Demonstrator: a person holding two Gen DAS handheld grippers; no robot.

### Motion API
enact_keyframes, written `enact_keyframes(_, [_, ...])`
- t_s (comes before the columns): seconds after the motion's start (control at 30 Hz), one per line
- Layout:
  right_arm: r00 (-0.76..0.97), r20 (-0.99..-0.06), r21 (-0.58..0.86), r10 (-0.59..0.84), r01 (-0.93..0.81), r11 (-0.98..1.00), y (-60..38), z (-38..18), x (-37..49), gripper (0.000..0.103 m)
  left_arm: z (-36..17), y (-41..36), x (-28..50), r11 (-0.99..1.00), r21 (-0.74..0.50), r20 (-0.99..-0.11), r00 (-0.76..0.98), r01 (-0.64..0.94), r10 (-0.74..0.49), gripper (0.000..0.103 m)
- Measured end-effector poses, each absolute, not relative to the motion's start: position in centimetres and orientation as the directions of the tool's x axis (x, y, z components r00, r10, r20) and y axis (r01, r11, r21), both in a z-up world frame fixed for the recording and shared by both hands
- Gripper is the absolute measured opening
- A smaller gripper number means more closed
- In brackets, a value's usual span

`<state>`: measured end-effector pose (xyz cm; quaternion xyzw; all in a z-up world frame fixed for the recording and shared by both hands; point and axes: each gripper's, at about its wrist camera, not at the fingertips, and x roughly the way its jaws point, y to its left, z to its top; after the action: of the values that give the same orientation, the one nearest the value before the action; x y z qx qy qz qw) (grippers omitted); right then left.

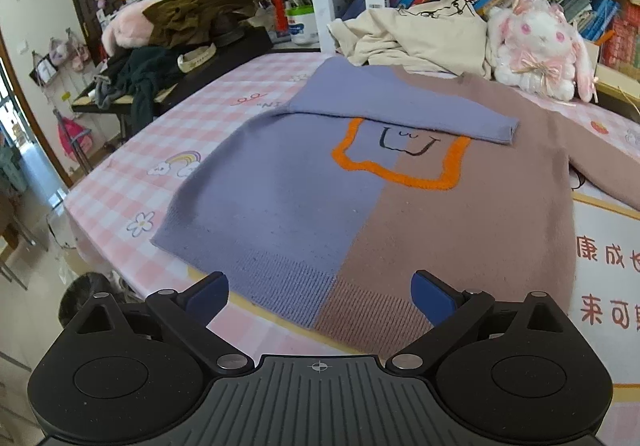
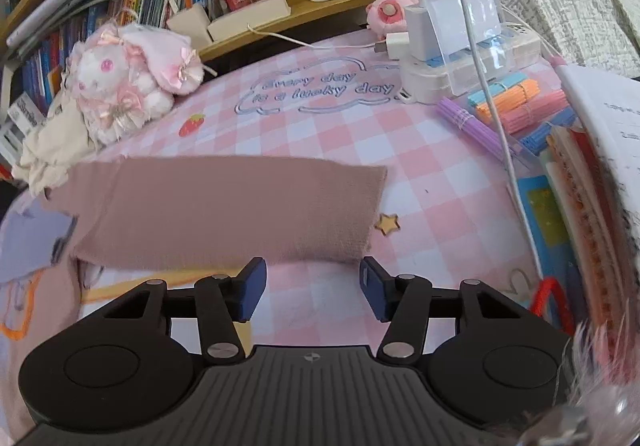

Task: Fold clothes
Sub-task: 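Move the open right gripper to the mauve sleeve cuff, then grasp the mauve sleeve cuff with the right gripper and lift it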

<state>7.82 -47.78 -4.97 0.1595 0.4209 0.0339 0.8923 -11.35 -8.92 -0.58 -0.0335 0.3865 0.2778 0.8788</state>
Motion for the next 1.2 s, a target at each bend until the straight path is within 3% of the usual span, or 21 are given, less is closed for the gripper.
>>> enact_keyframes(0.47, [0.661, -0.707, 0.415, 0.252, 0.098, 0.904, -48.5, -5.5, 11.7, 0.049, -0.3, -8.5, -12.6, 0.814, 0.185, -0.702, 0.505, -0.551, 0.502, 0.099])
enact_keyframes(0.73, [0.649, -0.724, 0.413, 0.233, 0.137, 0.9, -49.1, -5.5, 11.8, 0.03, -0.7, -9.3, -11.7, 0.827, 0.206, -0.714, 0.497, -0.524, 0.493, 0.099])
enact_keyframes(0.9, [0.641, -0.734, 0.407, 0.226, 0.148, 0.901, -49.3, -5.5, 11.9, 0.025, -0.2, -9.7, -11.6, 0.841, 0.223, -0.695, 0.524, -0.493, 0.492, 0.099])
enact_keyframes(1.0, [0.634, -0.747, 0.389, 0.199, 0.175, 0.904, -49.5, -5.6, 12.1, 0.008, -0.3, -9.7, -11.6, 0.847, 0.223, -0.699, 0.526, -0.482, 0.484, 0.099])
enact_keyframes(1.2, [0.683, -0.704, 0.353, 0.194, 0.099, 0.93, -48.5, -2.4, 12.4, 0.006, -0.1, -8.8, -11.3, 0.859, 0.206, -0.681, 0.562, -0.468, 0.47, 0.1])
